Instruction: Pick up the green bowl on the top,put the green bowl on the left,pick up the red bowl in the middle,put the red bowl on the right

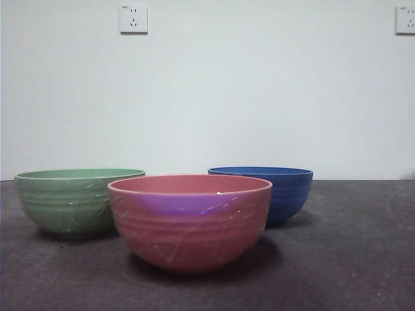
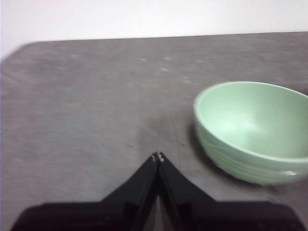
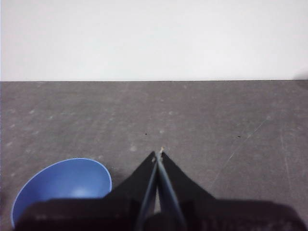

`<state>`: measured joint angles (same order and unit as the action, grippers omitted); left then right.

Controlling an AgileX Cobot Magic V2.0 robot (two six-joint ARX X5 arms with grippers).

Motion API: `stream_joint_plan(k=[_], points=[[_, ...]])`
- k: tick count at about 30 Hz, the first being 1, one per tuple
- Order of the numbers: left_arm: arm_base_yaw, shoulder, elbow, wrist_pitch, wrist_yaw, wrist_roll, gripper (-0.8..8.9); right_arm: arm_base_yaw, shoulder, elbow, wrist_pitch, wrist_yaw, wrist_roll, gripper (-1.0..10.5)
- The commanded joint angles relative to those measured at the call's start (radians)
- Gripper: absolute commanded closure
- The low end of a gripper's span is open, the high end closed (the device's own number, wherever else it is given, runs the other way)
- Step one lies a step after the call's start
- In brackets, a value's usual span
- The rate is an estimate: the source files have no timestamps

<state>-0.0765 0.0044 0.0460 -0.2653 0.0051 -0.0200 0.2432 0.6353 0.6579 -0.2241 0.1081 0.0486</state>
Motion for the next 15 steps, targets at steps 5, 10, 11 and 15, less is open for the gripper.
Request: stream_joint_plan(k=[5, 10, 11, 15], points=[[0.019, -0.002, -0.009, -0.016, 0.102, -0.021, 8.17, 0.002, -0.001, -0.006, 0.006, 0.003, 0.009, 9.4], [0.019, -0.002, -0.009, -0.016, 0.102, -0.021, 8.17, 0.002, -0.001, -0.006, 0.006, 0.003, 0.009, 9.4], [0.019, -0.002, -0.009, -0.016, 0.102, -0.021, 8.17, 0.002, -0.001, -0.006, 0.006, 0.003, 0.009, 9.4], [0.019, -0.002, -0.009, -0.016, 0.102, -0.021, 8.17, 0.002, -0.001, -0.006, 0.006, 0.003, 0.009, 9.4]])
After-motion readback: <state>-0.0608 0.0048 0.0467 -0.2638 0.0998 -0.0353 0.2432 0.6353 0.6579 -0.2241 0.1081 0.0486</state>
